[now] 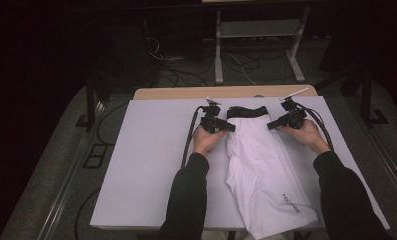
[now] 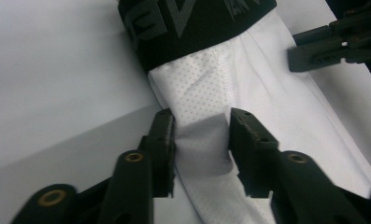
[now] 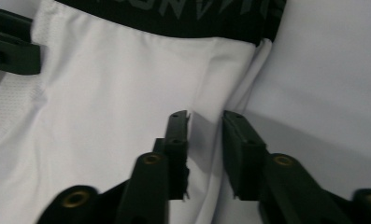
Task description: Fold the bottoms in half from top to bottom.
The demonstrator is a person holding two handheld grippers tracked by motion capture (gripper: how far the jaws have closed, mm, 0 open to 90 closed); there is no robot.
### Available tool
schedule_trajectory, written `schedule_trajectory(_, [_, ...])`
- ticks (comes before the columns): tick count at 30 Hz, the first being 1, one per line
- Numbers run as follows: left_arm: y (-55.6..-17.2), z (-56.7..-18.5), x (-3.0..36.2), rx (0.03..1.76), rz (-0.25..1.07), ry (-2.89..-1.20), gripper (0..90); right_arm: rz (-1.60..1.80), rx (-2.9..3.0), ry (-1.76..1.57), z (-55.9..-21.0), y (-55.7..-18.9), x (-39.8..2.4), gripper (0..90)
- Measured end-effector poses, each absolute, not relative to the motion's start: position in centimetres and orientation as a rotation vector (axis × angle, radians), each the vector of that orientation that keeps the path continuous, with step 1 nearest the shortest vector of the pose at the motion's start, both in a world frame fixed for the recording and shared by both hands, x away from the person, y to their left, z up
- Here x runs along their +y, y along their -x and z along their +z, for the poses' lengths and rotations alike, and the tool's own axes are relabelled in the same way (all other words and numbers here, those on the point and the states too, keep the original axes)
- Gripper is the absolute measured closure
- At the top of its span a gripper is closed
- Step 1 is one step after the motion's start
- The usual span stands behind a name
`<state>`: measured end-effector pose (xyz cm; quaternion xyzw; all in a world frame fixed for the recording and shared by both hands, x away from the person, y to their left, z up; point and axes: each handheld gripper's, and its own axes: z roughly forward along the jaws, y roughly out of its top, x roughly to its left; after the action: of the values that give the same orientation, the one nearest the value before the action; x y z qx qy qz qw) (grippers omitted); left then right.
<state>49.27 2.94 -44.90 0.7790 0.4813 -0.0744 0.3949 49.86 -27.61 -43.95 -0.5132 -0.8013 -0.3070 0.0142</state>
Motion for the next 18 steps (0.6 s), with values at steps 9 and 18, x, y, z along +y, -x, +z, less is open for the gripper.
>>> schedule_trajectory(9, [-49.2,-44.6,2.9,1.198,-0.182,-1.969,86.7,-0.996,-2.477,1.61,-44.1,-49.5,-28.1,87.2])
schedule_trajectory(18, [-48.9,-44.1,3.0,1.166,-0.224,-1.937,88.6,-1.066,-2.474,1.597,-43.2,-48.6,-28.8,87.7])
